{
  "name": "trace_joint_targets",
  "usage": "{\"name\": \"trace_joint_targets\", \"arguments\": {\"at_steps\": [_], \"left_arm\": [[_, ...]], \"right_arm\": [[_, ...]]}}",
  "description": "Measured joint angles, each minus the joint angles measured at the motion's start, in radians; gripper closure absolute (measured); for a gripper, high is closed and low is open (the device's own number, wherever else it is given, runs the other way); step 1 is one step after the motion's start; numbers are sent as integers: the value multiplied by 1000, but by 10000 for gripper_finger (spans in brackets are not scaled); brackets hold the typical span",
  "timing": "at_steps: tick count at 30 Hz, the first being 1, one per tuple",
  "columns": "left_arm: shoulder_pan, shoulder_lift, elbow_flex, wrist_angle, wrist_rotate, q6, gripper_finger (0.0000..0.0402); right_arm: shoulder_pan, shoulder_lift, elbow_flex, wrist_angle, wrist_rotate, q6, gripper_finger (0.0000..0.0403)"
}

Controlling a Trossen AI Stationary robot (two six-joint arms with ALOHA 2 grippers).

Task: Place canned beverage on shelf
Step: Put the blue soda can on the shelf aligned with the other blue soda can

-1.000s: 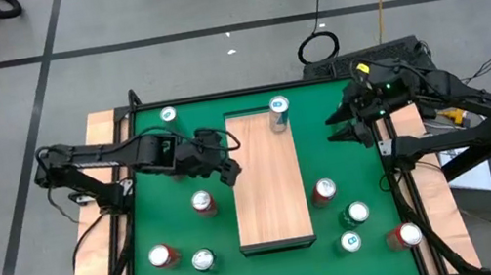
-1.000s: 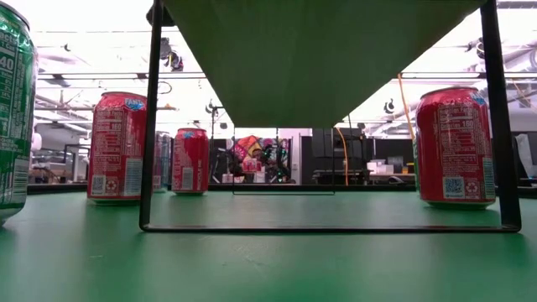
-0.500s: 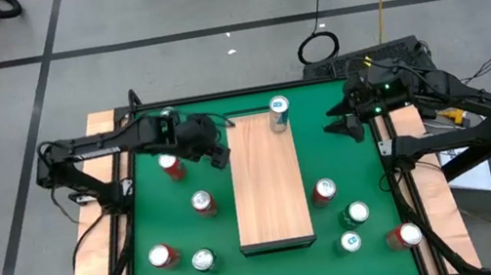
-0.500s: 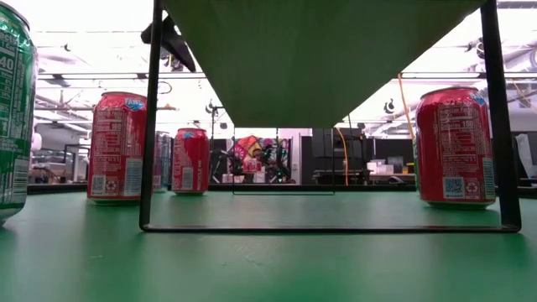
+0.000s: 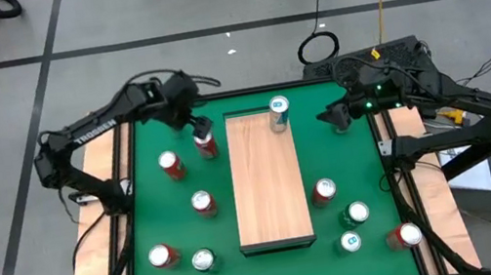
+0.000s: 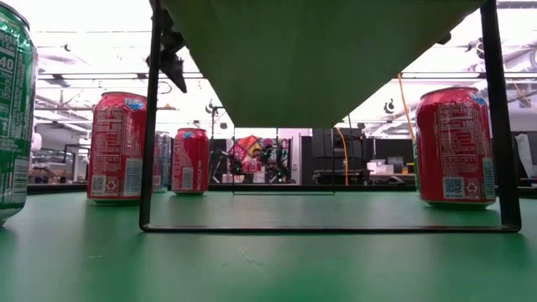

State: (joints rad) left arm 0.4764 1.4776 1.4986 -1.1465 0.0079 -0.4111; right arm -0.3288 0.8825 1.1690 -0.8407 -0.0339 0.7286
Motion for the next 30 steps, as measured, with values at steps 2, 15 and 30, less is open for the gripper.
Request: {"name": "trace_joint_targets", "arguments": {"at_steps": [2, 15, 30], "left_arm": [[42, -2, 0, -19, 6, 50, 46], [219, -1, 0, -102, -65, 233, 46], [414, 139, 0, -111, -15, 394, 46]], "right_arm": [[8, 0, 0, 7, 17, 44, 99], [96, 26, 0, 74, 91, 140, 99], [146, 109, 0, 74, 88, 117, 99]]}}
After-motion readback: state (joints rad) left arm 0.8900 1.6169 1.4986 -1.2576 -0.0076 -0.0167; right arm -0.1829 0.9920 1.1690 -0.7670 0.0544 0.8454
